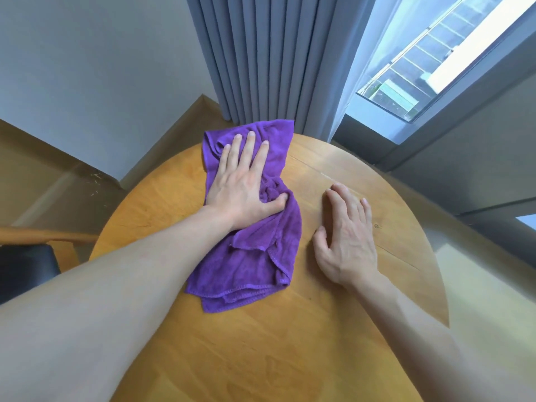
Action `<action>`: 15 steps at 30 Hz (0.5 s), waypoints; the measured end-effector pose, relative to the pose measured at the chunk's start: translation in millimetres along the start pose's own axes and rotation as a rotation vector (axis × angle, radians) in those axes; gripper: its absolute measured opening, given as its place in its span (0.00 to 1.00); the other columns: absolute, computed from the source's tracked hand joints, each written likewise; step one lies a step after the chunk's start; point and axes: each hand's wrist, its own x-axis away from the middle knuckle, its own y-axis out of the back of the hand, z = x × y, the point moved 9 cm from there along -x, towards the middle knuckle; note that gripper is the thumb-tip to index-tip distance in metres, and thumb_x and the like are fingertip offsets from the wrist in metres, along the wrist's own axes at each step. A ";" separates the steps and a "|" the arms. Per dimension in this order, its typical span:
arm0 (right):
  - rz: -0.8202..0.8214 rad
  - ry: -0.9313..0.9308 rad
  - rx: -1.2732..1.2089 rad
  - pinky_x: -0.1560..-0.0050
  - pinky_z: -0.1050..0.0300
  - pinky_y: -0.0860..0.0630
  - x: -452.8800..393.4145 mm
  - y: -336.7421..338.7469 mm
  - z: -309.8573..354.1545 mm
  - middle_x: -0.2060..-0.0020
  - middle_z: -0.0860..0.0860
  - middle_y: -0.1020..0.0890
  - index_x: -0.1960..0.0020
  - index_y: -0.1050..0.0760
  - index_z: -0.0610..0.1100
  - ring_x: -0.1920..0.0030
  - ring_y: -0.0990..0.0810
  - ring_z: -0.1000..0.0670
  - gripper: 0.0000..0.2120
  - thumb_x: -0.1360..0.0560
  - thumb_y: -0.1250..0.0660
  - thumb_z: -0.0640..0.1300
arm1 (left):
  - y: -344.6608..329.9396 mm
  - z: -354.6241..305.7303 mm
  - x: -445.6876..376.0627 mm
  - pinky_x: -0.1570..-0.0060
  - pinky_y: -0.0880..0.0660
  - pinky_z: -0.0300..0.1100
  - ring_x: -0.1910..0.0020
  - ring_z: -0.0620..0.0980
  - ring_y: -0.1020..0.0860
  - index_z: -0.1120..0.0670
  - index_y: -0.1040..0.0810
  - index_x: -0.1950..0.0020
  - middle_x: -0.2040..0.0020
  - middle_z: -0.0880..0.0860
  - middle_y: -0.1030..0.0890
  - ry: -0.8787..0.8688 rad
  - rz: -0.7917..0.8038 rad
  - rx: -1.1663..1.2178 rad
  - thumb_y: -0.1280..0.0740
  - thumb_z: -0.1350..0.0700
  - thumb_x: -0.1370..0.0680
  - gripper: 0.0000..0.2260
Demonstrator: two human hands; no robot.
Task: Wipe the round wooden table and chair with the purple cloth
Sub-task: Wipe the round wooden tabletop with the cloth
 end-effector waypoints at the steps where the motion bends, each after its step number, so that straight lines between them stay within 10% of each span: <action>1: -0.007 -0.015 0.048 0.19 0.44 0.52 -0.8 4.0 -5.2 0.21 0.45 0.36 0.23 0.35 0.41 0.20 0.40 0.44 0.34 0.27 0.46 0.53 | -0.6 0.8 0.1 0.20 0.62 0.56 0.17 0.58 0.62 0.53 0.55 0.16 0.16 0.58 0.58 -0.002 0.003 0.002 0.50 0.25 0.31 0.51; 15: -0.007 -0.089 0.124 0.20 0.38 0.53 5.9 18.8 -51.6 0.19 0.48 0.39 0.19 0.39 0.42 0.19 0.43 0.46 0.35 0.25 0.49 0.52 | -5.9 -86.0 -25.7 0.20 0.58 0.59 0.17 0.62 0.57 0.47 0.43 0.17 0.16 0.59 0.52 -0.207 0.013 0.049 0.46 0.34 0.32 0.44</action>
